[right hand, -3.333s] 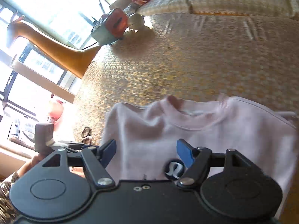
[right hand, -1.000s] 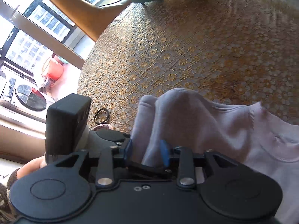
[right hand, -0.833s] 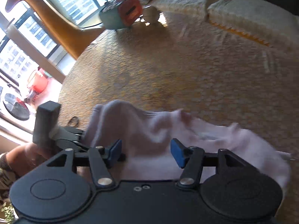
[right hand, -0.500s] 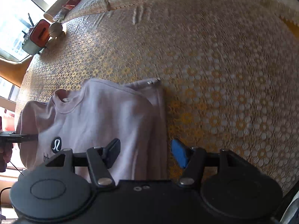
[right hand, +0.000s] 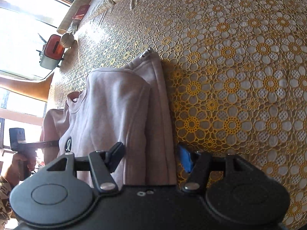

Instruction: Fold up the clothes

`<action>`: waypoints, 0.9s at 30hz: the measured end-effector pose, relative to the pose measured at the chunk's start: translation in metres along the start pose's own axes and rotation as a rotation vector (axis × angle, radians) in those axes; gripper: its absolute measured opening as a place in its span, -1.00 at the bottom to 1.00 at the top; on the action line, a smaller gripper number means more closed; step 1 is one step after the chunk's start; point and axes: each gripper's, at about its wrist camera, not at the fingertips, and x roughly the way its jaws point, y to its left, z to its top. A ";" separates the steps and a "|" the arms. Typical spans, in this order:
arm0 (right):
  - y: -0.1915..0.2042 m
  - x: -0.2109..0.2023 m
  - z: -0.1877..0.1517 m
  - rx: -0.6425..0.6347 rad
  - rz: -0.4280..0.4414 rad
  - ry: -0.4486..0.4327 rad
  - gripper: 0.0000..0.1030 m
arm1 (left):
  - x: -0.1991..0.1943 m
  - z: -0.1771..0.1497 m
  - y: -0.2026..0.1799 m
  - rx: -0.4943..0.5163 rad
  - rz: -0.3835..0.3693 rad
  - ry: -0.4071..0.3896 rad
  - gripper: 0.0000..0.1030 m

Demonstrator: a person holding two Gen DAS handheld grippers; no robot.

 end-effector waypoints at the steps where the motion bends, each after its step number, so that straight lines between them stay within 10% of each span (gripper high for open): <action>1: 0.001 0.002 0.000 -0.007 -0.002 0.004 1.00 | 0.001 0.001 -0.001 0.002 0.004 0.000 -0.22; 11: 0.040 0.016 -0.003 -0.162 -0.134 0.024 1.00 | 0.001 -0.001 -0.011 0.049 0.043 -0.032 -0.21; 27: 0.091 -0.009 -0.012 -0.143 -0.247 -0.197 1.00 | -0.029 -0.006 -0.041 0.215 0.165 -0.211 -0.58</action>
